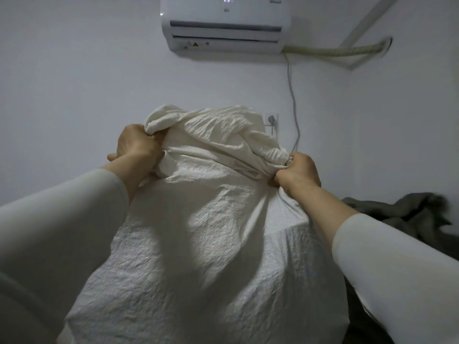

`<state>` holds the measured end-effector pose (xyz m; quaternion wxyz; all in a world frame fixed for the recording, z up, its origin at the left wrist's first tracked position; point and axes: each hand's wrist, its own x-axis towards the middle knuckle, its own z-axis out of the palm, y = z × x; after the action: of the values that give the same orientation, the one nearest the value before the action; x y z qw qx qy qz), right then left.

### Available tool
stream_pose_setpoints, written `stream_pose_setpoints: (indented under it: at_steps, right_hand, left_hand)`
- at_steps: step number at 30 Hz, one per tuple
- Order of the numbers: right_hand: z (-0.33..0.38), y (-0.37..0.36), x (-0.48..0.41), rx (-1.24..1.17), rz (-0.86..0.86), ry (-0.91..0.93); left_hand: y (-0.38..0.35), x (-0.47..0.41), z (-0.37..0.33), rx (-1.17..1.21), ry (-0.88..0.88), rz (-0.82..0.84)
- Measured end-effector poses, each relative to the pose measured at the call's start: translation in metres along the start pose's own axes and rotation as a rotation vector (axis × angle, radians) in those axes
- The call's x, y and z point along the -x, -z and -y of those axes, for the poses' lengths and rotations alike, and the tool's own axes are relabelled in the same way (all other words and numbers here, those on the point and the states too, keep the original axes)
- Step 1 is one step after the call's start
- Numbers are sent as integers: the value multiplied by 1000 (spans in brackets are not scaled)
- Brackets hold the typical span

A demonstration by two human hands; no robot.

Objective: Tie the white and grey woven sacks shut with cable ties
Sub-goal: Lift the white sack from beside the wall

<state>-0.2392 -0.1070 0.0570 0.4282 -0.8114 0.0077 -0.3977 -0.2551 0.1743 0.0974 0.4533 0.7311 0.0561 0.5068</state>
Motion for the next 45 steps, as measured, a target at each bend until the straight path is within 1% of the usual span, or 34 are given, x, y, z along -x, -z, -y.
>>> stream_pose_setpoints:
  at_steps: [4,12,16,20,24,30,34,36,40,45]
  right_hand:
    - [-11,66,54,13,27,-30]
    - [-38,191,153,71,169,-152]
    - [-56,236,188,166,231,-204]
    - [-84,262,223,265,271,-273]
    - [-121,266,257,367,344,-342]
    - [-174,264,308,567,623,-390]
    - [-215,246,347,630,766,-445]
    - [-236,234,364,645,778,-473]
    - [-277,197,391,638,783,-540]
    - [-325,138,413,594,734,-661]
  left_hand:
    - [36,65,-35,-31,12,19]
    - [94,191,-81,-51,103,92]
    - [102,243,-92,-68,135,149]
    - [96,292,-83,-56,197,237]
    - [91,339,-57,-44,290,335]
    - [87,412,-4,-71,421,483]
    - [81,455,41,-116,475,542]
    - [75,471,68,-138,534,564]
    - [57,490,115,-189,602,666]
    - [23,502,181,-261,664,776]
